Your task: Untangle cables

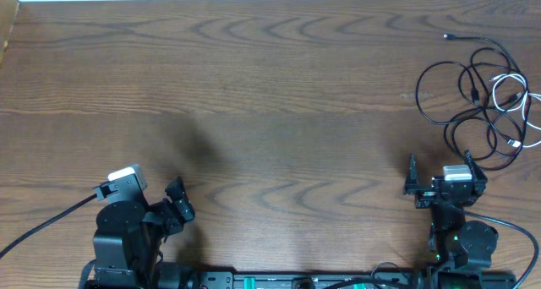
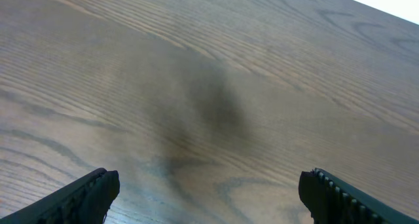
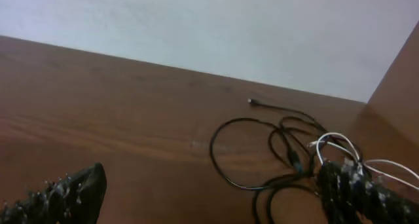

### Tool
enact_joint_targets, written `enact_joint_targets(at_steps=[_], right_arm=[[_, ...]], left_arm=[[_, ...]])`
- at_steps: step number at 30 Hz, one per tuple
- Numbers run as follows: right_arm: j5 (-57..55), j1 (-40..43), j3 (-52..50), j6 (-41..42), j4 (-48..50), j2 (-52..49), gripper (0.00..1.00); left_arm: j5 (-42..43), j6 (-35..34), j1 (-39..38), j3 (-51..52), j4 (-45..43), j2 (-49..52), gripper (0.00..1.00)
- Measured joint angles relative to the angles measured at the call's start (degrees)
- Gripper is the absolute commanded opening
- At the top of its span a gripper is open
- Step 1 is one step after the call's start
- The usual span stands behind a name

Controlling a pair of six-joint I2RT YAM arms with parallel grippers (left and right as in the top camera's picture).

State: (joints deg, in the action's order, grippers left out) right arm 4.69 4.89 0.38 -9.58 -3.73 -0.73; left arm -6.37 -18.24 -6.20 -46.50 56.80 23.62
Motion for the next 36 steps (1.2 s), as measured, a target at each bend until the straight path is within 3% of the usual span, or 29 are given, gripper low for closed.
enact_joint_targets(at_steps=[23, 25, 27, 31, 36], right_arm=[[0.0, 0.0, 0.0, 0.3, 0.0, 0.0, 0.99], [0.0, 0.0, 0.0, 0.3, 0.0, 0.0, 0.99], [0.0, 0.0, 0.0, 0.3, 0.1, 0.0, 0.99], [0.0, 0.0, 0.0, 0.4, 0.0, 0.0, 0.99], [0.0, 0.0, 0.0, 0.5, 0.0, 0.0, 0.99]], left_arm=[[0.1, 0.1, 1.7, 0.2, -1.0, 0.0, 0.93], [0.2, 3.4, 5.1, 4.4, -9.9, -1.6, 0.93], [0.2, 5.8, 5.8, 8.0, -13.0, -3.9, 0.93], [0.2, 13.5, 8.4, 22.5, -25.6, -16.4, 0.93], [0.3, 17.1, 8.8, 34.2, -37.7, -22.8, 0.93]])
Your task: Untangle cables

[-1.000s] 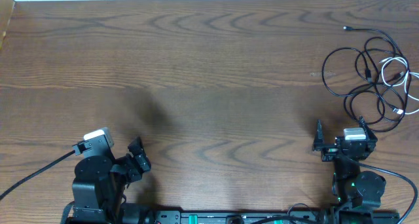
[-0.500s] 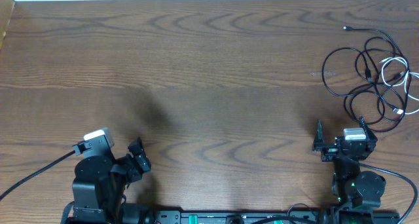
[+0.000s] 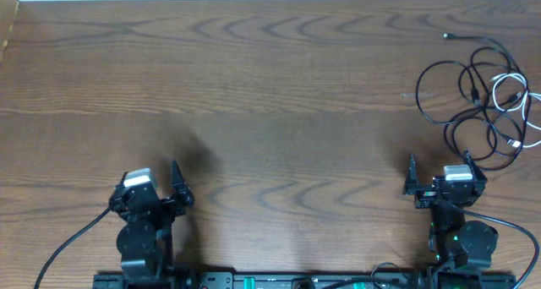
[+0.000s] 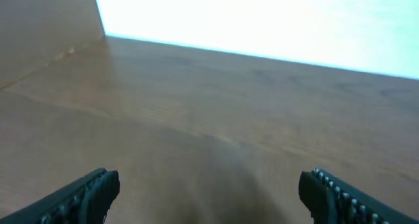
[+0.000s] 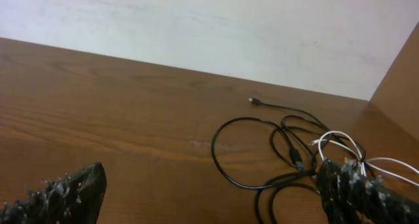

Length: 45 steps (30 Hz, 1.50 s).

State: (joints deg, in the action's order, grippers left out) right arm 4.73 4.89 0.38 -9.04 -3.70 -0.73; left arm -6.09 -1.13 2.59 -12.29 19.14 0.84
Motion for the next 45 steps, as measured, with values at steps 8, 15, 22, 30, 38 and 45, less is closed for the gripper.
enact_joint_targets(at_steps=[8, 15, 22, 30, 38, 45], right_arm=[[0.2, 0.0, 0.0, 0.0, 0.0, 0.0, 0.99], [0.2, 0.0, 0.0, 0.0, 0.0, 0.0, 0.99], [0.2, 0.0, 0.0, 0.0, 0.0, 0.0, 0.99], [0.2, 0.0, 0.0, 0.0, 0.0, 0.0, 0.99], [0.2, 0.0, 0.0, 0.0, 0.0, 0.0, 0.99], [0.2, 0.0, 0.0, 0.0, 0.0, 0.0, 0.99]], left_arm=[[2.8, 3.1, 0.0, 12.0, -21.7, -0.3, 0.93], [6.3, 7.5, 0.0, 11.3, -17.7, 0.6, 0.98], [7.3, 3.9, 0.0, 11.3, -18.1, 0.0, 0.98], [8.0, 3.4, 0.0, 11.2, -17.6, -0.2, 0.98], [8.4, 3.0, 0.0, 11.2, -17.5, -0.2, 0.98], [8.4, 2.8, 0.0, 11.2, -17.5, -0.2, 0.98]])
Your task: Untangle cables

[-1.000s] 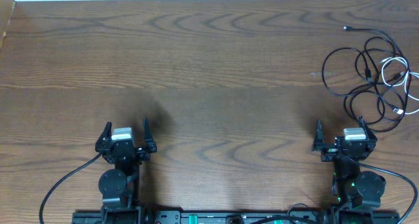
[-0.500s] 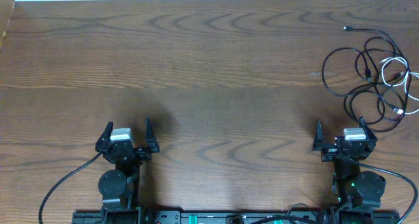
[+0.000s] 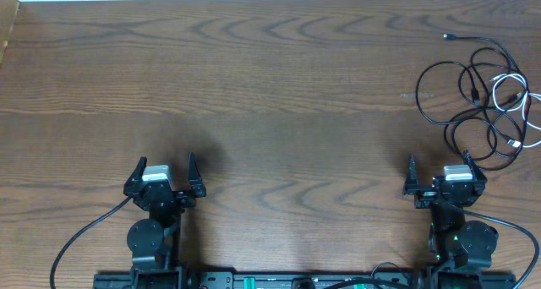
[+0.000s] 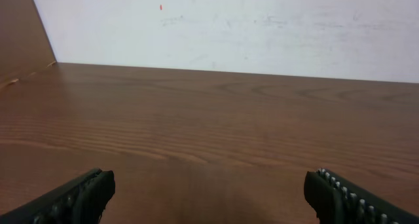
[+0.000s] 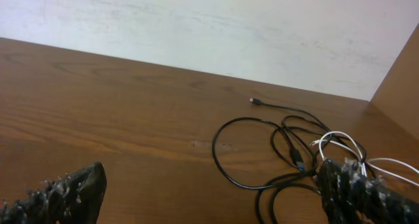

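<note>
A tangle of black cable (image 3: 461, 90) and white cable (image 3: 517, 99) lies at the table's far right; the black cable (image 5: 262, 155) and white cable (image 5: 340, 140) also show in the right wrist view. My right gripper (image 3: 440, 172) (image 5: 213, 194) stands open at the near right, just short of the tangle, nothing between its fingers. My left gripper (image 3: 163, 172) (image 4: 209, 198) stands open at the near left, far from the cables, facing bare wood and the back wall.
The wooden table (image 3: 254, 95) is bounded by a white back wall (image 4: 229, 24) and wooden side panels, one at the left (image 4: 19, 34) and one at the right (image 5: 399, 73). A small black plug end (image 3: 446, 36) lies at the far right corner.
My left arm has shifted a little right and squared up, its camera now looking straight at the back wall. The right arm and cables have not moved.
At first my left arm was turned, its gripper angled down at the wood near the left edge. Then it stood more upright and closer to centre. Now it faces straight ahead, open. The right gripper stayed open and still throughout.
</note>
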### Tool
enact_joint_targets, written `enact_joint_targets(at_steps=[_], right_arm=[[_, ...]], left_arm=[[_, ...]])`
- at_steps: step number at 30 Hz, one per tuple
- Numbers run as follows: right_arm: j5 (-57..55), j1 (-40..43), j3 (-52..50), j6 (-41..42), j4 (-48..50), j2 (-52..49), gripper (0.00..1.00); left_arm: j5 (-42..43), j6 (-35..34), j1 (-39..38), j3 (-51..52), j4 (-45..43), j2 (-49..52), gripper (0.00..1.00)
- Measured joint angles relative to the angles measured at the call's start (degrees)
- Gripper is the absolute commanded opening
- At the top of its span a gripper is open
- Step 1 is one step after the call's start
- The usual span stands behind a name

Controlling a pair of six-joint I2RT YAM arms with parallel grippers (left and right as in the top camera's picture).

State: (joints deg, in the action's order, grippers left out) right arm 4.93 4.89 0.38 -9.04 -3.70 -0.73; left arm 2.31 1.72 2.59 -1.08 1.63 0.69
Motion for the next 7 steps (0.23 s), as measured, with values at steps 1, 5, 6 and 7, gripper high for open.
enact_joint_targets(at_steps=[1, 5, 6, 7], right_arm=[[0.0, 0.0, 0.0, 0.0, 0.0, 0.0, 0.99], [0.0, 0.0, 0.0, 0.0, 0.0, 0.0, 0.99], [0.0, 0.0, 0.0, 0.0, 0.0, 0.0, 0.99], [0.0, 0.0, 0.0, 0.0, 0.0, 0.0, 0.99]], left_arm=[[0.0, 0.0, 0.0, 0.0, 0.0, 0.0, 0.98], [0.0, 0.0, 0.0, 0.0, 0.0, 0.0, 0.98], [0.1, 0.0, 0.0, 0.0, 0.0, 0.0, 0.98], [0.2, 0.0, 0.0, 0.0, 0.0, 0.0, 0.98]])
